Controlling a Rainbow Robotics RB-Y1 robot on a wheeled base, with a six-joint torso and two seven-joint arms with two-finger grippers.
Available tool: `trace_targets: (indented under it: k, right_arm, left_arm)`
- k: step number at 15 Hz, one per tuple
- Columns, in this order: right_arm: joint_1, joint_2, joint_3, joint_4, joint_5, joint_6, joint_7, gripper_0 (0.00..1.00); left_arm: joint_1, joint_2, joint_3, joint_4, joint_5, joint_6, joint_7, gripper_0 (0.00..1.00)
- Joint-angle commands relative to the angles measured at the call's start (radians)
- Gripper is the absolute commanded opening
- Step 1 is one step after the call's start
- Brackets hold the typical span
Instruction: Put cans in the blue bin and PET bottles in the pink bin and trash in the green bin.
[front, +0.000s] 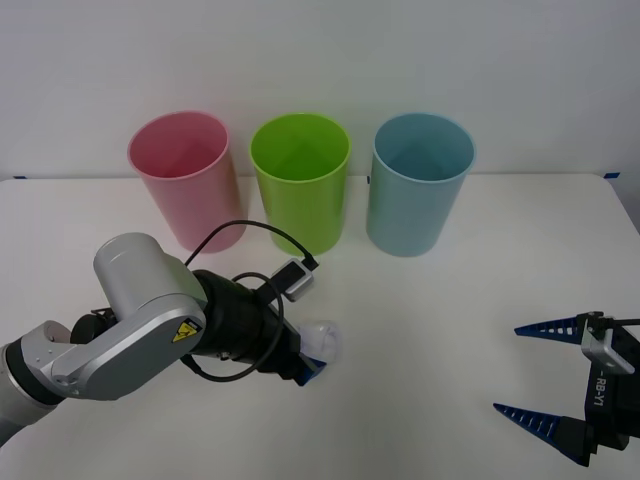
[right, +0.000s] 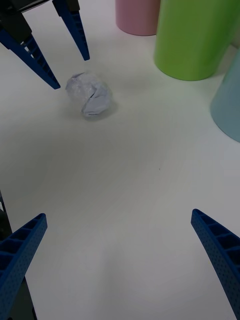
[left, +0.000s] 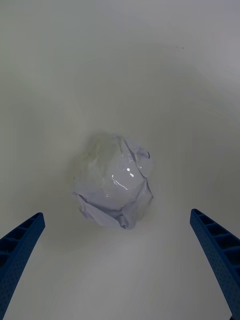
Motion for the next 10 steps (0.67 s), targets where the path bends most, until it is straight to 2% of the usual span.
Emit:
trace_targets:
  k: [1,10]
  right_arm:
    - [0.000,0.000,0.000,0.000,0.000,0.000,0.000,1.00]
    - [0.000,0.000,0.000,0.000,0.000,0.000,0.000,1.00]
  left_arm:
    - [0.000,-0.048,-0.004,0.035,-0.034,-0.001,0.000,1.00]
    - [-0.003,-0.123,-0.014,0.104,-0.109,-0.001,0.000,1.00]
